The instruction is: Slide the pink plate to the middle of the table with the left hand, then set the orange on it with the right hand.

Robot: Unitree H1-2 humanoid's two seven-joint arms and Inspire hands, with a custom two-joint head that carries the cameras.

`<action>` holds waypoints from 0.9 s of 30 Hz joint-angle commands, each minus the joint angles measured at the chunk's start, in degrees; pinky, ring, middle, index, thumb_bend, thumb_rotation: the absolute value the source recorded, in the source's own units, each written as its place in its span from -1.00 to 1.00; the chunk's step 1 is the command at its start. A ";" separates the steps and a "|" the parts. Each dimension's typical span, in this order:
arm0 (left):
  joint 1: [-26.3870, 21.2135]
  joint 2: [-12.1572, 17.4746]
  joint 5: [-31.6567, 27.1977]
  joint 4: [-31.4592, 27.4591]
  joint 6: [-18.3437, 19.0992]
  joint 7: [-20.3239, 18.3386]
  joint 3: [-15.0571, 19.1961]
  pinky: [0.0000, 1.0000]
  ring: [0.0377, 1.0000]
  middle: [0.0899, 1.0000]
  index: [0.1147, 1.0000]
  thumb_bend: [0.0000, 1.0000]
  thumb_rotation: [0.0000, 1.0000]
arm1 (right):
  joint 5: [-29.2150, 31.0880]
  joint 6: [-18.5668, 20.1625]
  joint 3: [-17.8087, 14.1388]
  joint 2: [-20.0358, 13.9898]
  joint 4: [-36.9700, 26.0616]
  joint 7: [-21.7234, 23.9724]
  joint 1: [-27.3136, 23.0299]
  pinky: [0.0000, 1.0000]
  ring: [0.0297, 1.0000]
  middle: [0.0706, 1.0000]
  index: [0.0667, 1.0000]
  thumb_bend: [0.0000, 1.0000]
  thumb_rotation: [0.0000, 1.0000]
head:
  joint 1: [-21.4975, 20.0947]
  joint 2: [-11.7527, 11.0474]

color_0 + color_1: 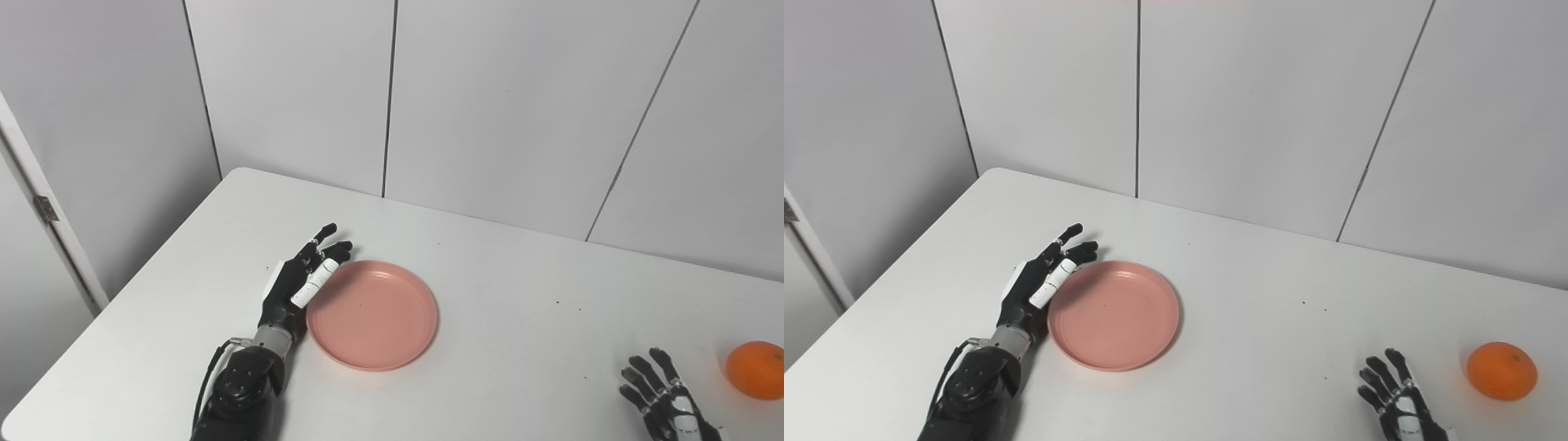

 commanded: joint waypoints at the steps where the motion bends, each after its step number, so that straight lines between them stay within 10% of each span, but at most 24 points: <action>1: 0.01 -0.62 -0.28 -1.11 1.12 0.15 -0.51 0.55 0.60 0.49 0.72 1.00 0.26 | 0.60 1.57 1.28 2.23 3.38 -0.20 4.18 0.75 0.75 0.75 0.86 0.60 0.78 | -0.05 0.10; 27: 0.95 -2.45 0.23 -10.01 8.61 1.21 -1.71 0.55 0.58 0.46 0.71 0.98 0.26 | -2.18 5.40 4.43 5.57 -1.84 -4.31 4.78 0.71 0.71 0.70 0.80 0.68 0.70 | -10.90 5.17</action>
